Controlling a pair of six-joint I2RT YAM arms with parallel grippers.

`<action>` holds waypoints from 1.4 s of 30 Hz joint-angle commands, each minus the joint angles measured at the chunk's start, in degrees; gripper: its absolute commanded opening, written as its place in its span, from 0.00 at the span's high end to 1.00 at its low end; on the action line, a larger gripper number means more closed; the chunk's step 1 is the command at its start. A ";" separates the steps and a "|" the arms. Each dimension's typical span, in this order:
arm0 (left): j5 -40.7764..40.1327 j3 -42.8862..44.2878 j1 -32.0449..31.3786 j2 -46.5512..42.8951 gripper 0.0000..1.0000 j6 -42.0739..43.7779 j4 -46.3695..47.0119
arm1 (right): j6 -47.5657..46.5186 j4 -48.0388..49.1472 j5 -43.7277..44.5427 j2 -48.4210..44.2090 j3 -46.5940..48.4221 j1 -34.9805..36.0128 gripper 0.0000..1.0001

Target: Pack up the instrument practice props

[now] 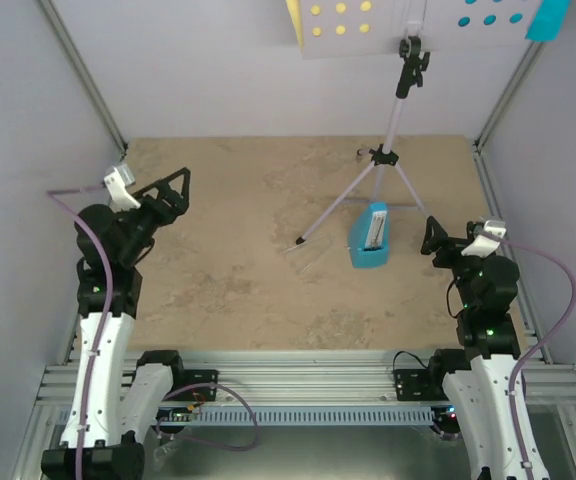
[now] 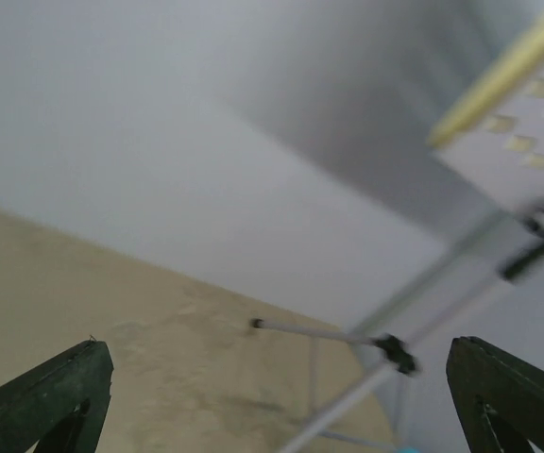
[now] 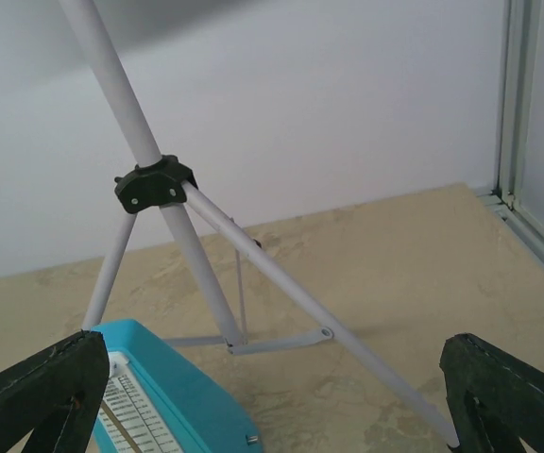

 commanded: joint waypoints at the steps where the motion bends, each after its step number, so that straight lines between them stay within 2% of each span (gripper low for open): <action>1: 20.22 8.41 -2.83 1.72 0.01 5.33 -4.86 | -0.29 0.66 -3.64 0.08 0.75 0.08 0.02; 7: 11.57 19.86 -13.55 10.35 0.01 16.67 -15.37 | -2.36 4.89 -15.91 2.11 -0.74 0.12 0.02; 12: 3.40 23.34 -24.00 20.66 0.01 24.53 -18.36 | -3.81 9.16 -27.28 11.84 0.06 0.49 0.02; 15: -2.21 20.41 -26.95 22.83 0.01 26.79 -15.33 | -4.63 9.70 -30.09 17.73 1.69 2.84 0.02; 18: -5.04 14.98 -27.00 22.87 0.01 26.41 -11.29 | -5.84 8.34 -25.14 20.52 3.02 6.86 0.02; 22: -1.62 12.48 -27.00 21.71 0.01 25.01 -9.31 | -7.17 7.77 -18.19 23.24 4.06 11.80 0.02; 27: -7.40 11.71 -27.00 19.69 0.01 25.75 -10.17 | -7.69 8.95 -0.99 27.47 6.82 17.46 0.02; 34: -5.69 11.66 -27.00 19.86 0.01 24.99 -9.97 | -7.56 9.63 1.24 36.00 10.62 18.40 0.02; 37: -4.78 11.53 -27.00 19.82 0.01 24.74 -9.99 | -8.76 10.75 -1.03 38.61 11.48 18.65 0.03; 42: -5.72 11.14 -27.00 19.34 0.01 25.01 -9.81 | -9.84 11.10 -1.16 42.65 13.19 19.42 0.09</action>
